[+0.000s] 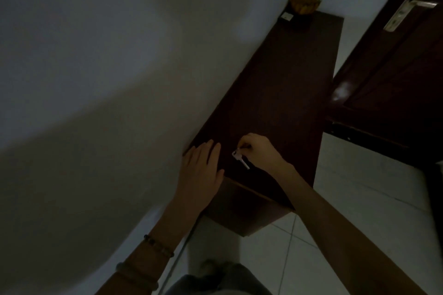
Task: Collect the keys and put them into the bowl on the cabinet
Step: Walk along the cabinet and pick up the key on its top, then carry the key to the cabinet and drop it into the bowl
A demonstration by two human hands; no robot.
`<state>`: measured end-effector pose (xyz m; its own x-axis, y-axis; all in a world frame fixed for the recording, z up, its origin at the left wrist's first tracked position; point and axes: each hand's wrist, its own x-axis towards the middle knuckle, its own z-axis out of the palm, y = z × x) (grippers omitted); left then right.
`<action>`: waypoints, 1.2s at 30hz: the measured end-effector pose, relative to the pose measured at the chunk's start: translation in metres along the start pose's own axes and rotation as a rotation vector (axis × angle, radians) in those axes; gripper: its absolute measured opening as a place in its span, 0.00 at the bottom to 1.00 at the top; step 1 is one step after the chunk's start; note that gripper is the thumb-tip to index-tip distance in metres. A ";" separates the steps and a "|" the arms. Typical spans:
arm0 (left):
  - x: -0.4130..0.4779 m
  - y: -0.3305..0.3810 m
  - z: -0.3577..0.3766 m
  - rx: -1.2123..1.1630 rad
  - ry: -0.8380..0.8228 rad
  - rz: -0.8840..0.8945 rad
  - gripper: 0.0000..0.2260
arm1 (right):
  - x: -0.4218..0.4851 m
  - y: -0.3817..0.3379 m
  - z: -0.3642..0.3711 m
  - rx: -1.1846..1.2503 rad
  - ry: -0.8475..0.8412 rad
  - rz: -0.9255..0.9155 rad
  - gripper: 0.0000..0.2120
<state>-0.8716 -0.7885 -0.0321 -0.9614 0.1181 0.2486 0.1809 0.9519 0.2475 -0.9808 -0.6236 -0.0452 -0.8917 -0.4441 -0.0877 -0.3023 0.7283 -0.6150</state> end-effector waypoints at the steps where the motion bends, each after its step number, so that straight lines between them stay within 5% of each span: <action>1: 0.001 0.001 0.000 -0.009 0.002 0.003 0.26 | -0.004 -0.002 -0.003 0.080 0.021 0.039 0.03; 11: 0.009 0.021 0.000 -0.112 0.031 0.084 0.26 | -0.071 -0.010 -0.040 0.743 0.268 0.136 0.04; 24: 0.029 0.148 0.023 -0.219 -0.043 0.464 0.26 | -0.187 0.042 -0.108 0.886 0.659 0.312 0.06; 36: 0.032 0.339 0.079 -0.245 -0.106 0.516 0.27 | -0.310 0.173 -0.199 0.938 0.755 0.365 0.06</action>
<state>-0.8576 -0.4394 -0.0137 -0.7490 0.5896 0.3023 0.6626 0.6717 0.3314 -0.8239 -0.2564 0.0315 -0.9366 0.3385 -0.0906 0.0811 -0.0421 -0.9958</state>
